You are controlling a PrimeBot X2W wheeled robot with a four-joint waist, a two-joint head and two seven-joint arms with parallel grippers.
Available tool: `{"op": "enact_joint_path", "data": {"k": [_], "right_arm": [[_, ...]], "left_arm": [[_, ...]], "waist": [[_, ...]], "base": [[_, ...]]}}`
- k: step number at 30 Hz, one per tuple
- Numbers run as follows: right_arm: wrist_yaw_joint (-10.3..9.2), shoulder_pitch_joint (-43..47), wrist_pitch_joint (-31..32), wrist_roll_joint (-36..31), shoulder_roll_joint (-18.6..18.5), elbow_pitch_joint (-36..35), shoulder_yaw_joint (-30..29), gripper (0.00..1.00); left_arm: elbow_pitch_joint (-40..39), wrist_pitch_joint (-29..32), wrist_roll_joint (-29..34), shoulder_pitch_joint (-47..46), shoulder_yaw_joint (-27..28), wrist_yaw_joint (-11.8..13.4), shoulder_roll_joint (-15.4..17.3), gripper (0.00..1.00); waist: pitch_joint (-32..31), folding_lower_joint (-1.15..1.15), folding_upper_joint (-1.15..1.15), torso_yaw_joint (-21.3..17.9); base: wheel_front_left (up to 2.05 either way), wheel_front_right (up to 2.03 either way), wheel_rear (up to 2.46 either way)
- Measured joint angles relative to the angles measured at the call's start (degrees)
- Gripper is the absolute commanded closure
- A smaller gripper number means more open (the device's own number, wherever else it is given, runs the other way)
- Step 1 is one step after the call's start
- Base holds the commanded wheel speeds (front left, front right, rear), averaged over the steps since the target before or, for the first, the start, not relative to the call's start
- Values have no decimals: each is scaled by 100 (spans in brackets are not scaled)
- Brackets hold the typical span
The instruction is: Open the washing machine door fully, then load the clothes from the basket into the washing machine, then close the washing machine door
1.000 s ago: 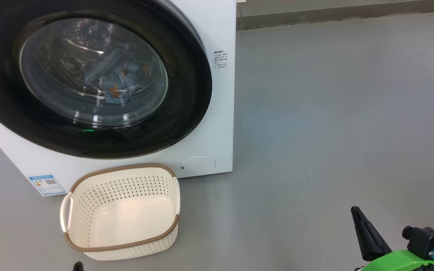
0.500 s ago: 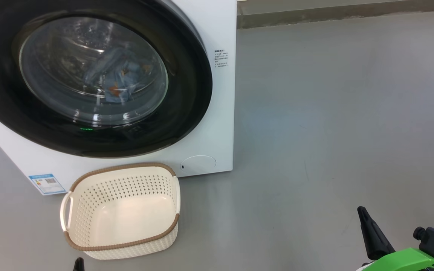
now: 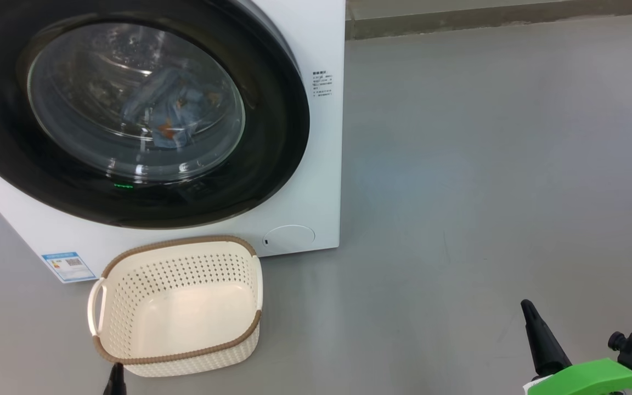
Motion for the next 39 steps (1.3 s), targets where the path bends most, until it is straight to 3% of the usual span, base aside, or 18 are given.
{"op": "enact_joint_path", "data": {"k": [39], "right_arm": [[-7,-237,656,2563,183,55,-354,100]], "left_arm": [[-14,628,-2268,-401,102,-193,24,100]], "waist": [[60,0,0,17]], "base": [[0,0,0]]}}
